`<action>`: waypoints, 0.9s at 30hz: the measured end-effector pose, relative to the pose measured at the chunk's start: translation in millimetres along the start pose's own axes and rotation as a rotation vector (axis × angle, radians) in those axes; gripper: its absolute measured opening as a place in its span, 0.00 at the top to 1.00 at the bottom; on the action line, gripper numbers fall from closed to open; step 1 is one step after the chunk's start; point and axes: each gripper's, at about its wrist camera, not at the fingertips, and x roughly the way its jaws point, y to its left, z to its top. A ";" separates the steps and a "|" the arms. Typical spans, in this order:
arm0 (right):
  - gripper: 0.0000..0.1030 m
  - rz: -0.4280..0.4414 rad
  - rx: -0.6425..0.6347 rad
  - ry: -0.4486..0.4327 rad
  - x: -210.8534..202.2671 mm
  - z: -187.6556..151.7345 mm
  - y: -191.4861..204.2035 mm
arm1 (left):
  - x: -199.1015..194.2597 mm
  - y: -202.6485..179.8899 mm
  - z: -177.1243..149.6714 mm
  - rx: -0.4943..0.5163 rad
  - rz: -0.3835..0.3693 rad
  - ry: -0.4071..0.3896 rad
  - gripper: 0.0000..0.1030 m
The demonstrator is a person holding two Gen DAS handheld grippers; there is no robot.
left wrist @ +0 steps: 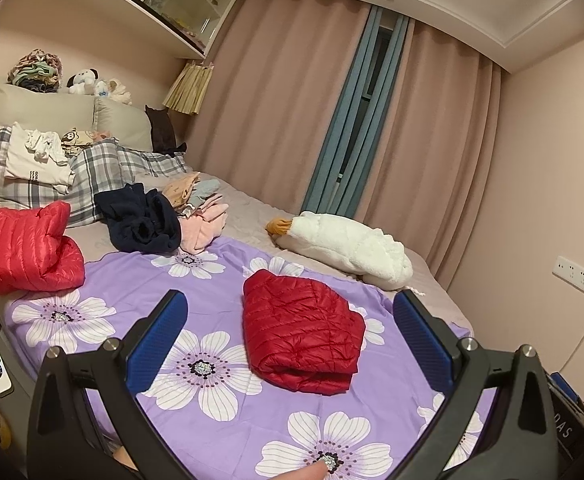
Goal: Fold large clothes
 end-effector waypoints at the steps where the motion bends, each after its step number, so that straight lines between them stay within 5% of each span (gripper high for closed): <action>1: 0.01 -0.002 -0.002 -0.001 -0.3 -0.1 0.4 | -0.2 0.5 0.3 -0.003 0.001 -0.001 0.00; 27: 0.01 -0.007 -0.018 0.000 -0.6 1.2 -2.9 | -2.3 -9.3 -0.9 0.049 0.015 -0.012 0.00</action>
